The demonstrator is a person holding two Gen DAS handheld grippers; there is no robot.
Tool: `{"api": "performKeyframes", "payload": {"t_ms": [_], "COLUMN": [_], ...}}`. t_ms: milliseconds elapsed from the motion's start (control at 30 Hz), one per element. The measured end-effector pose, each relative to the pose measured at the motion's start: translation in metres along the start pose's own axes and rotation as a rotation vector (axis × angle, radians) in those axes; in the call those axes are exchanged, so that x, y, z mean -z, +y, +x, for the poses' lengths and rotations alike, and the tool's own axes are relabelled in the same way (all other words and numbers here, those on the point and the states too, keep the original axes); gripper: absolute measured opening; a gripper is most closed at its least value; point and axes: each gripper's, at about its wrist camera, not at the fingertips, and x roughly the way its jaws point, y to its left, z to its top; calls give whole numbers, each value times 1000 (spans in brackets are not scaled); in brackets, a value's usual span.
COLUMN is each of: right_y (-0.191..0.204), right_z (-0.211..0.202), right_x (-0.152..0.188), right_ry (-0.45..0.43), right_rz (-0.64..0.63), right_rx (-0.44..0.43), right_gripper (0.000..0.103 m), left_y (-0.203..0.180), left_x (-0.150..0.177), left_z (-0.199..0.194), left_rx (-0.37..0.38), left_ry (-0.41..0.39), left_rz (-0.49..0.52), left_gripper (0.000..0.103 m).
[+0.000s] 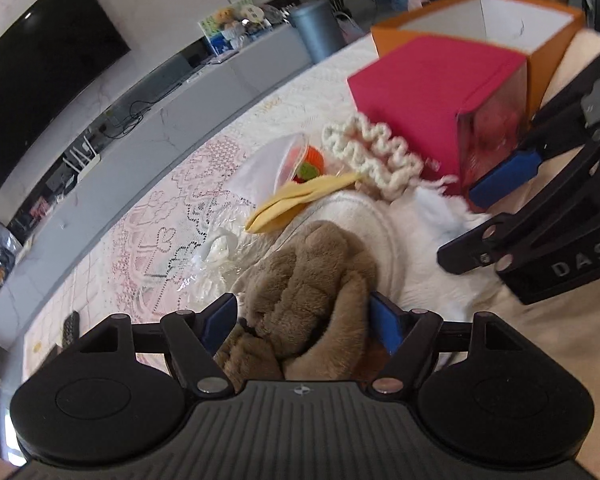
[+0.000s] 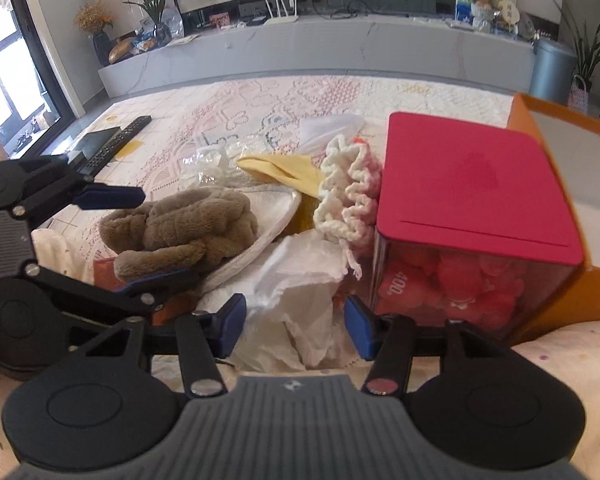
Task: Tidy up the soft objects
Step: 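Grasp the brown braided plush with the left gripper while the right gripper reaches toward the sponge, then lift the brown plush with the left gripper while the right gripper grasps the orange sponge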
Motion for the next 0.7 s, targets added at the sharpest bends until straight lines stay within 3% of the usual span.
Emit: {"api": "performKeyframes", "payload": {"t_ms": [100,200,333,500,700], "right_y": [-2,-4,-2,3,24], "right_z": [8,13,14,2,-27], "right_x": [-1,2,4,2,-2], "right_ry": [20,33,36,-1,-103], "right_rz": [13,20,11,-6,-67], "right_rx": [-15,-23,-20,-12,-74], "right_gripper": [51,51,51,52,52], "left_y": [6,14,13,39,63], "left_x": [2,5,6,13,27], "left_z": [10,18,12,-29,-79], "left_rx": [23,64,26,19,-16], "left_ry": [18,29,-12,-109,-169], "left_rz": [6,-60,-89,-326,-567], "left_gripper": [85,69,52,49,49]}}
